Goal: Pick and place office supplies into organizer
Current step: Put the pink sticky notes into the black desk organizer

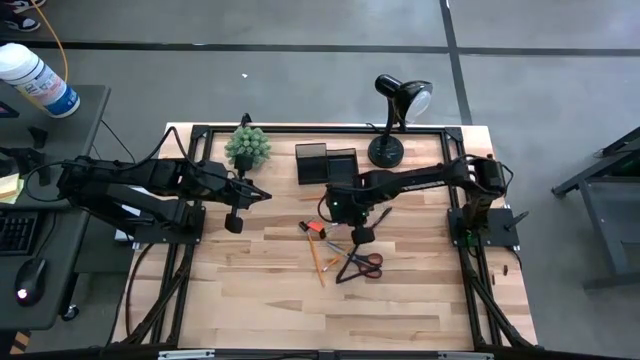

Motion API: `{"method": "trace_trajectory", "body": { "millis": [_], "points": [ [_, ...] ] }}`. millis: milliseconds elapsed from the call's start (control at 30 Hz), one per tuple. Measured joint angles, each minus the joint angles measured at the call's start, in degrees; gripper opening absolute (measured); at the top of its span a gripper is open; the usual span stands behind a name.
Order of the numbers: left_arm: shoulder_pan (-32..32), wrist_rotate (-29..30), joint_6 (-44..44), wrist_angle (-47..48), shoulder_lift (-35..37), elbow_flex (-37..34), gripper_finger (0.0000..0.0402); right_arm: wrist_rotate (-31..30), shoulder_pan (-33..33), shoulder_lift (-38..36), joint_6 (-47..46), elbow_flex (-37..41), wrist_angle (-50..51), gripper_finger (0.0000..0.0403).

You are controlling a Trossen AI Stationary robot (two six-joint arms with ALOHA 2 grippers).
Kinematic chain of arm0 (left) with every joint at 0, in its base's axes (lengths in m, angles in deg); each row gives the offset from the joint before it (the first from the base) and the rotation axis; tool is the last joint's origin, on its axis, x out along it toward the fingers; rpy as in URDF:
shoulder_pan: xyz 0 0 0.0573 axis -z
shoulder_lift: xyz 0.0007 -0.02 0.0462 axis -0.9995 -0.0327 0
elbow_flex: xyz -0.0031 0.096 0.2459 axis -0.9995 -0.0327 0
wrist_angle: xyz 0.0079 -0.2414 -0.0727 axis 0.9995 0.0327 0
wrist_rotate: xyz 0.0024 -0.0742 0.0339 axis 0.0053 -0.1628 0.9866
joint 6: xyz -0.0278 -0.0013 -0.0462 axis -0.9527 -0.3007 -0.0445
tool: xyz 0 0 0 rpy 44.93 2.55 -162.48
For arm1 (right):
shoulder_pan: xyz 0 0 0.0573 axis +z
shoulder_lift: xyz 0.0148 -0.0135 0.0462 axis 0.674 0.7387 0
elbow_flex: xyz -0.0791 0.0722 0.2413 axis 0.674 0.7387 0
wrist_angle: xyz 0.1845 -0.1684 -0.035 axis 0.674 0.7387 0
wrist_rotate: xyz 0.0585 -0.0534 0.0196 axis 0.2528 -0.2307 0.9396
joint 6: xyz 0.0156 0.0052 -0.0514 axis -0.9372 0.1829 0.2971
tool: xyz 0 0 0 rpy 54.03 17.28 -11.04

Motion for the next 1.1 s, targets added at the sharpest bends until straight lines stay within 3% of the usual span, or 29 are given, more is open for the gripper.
{"method": "trace_trajectory", "body": {
  "millis": [300,600,1100],
  "points": [
    [0.0,0.0,0.1,0.0,0.0,0.0,0.0001,-10.3,-4.1,0.0,10.5,-9.5,7.6,0.0001],
    [0.0,0.0,0.1,0.0,0.0,0.0,0.0001,-12.4,-10.2,0.0,25.4,-8.9,6.3,0.0],
    [0.0,0.0,0.0,0.0,0.0,0.0,0.0001,-10.8,-19.0,0.0,27.2,-5.9,-2.3,0.0]
  ]
}}
